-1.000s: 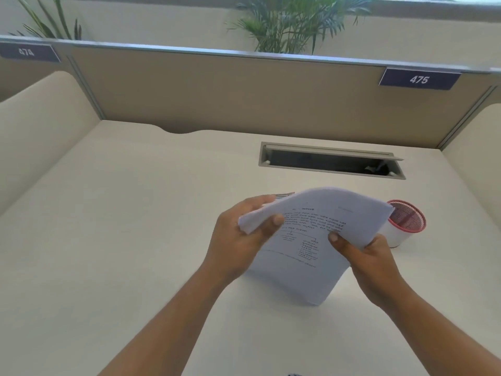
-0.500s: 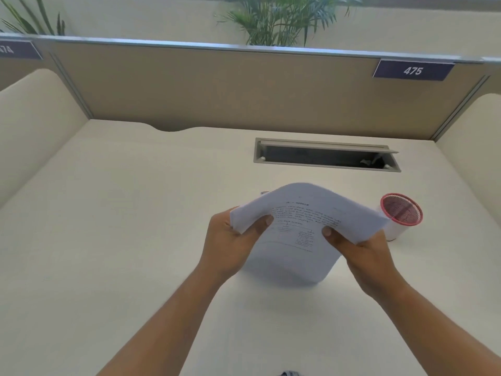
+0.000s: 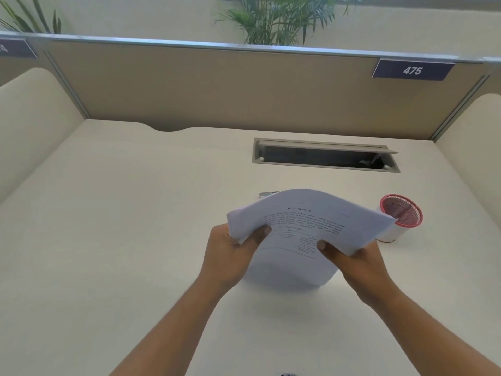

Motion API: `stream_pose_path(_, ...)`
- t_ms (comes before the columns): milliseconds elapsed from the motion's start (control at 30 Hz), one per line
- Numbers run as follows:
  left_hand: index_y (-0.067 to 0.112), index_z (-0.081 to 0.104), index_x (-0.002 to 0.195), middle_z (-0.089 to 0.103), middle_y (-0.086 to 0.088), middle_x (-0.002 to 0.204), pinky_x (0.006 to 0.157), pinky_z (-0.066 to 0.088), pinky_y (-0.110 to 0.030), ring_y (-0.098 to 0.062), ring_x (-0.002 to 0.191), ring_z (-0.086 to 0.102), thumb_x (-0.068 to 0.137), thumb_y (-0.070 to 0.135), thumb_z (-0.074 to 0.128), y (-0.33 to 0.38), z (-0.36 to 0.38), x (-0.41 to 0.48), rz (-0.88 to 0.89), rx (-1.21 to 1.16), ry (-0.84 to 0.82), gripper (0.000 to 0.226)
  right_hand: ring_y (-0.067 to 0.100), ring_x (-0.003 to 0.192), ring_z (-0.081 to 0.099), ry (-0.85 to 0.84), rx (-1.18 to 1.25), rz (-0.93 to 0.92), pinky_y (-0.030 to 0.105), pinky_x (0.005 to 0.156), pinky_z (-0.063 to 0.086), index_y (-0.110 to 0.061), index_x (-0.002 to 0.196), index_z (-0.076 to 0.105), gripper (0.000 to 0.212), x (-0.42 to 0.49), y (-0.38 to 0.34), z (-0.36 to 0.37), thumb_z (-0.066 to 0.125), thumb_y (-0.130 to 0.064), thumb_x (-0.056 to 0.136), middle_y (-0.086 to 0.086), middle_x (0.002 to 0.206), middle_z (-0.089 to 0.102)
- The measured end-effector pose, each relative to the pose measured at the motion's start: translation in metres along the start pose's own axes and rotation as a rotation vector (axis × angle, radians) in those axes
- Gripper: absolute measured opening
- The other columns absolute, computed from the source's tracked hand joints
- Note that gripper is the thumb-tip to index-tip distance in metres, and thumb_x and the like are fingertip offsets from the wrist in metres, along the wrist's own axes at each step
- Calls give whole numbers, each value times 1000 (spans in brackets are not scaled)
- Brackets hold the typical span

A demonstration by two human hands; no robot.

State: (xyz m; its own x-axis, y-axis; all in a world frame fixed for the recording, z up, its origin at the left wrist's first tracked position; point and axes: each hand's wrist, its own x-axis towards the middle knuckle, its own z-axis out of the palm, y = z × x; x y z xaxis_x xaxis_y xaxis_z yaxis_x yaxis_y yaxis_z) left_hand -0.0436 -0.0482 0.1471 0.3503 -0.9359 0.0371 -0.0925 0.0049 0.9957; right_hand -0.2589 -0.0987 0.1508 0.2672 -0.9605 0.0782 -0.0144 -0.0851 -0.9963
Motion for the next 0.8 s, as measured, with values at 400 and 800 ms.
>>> stream_pose_path(400,44,77,85,79,11,89,82,62,-44,-17,85,74,83,17,81,-9,1,0,23,-14,-9,28,9,92,70,0,-5,-38,26,74,57,-50,91,71,39,1,0,-3,68,-15,74,-15,98,75)
stream_pose_path(800,28,80,95,80,-4,97,83,61,-53,-25,90,75,86,27,79,-31,-10,6,-160,-44,-151,9,18,93,73,-11,-65,215,28,74,59,-24,98,74,19,-2,29,-6,68,-13,84,-7,100,77)
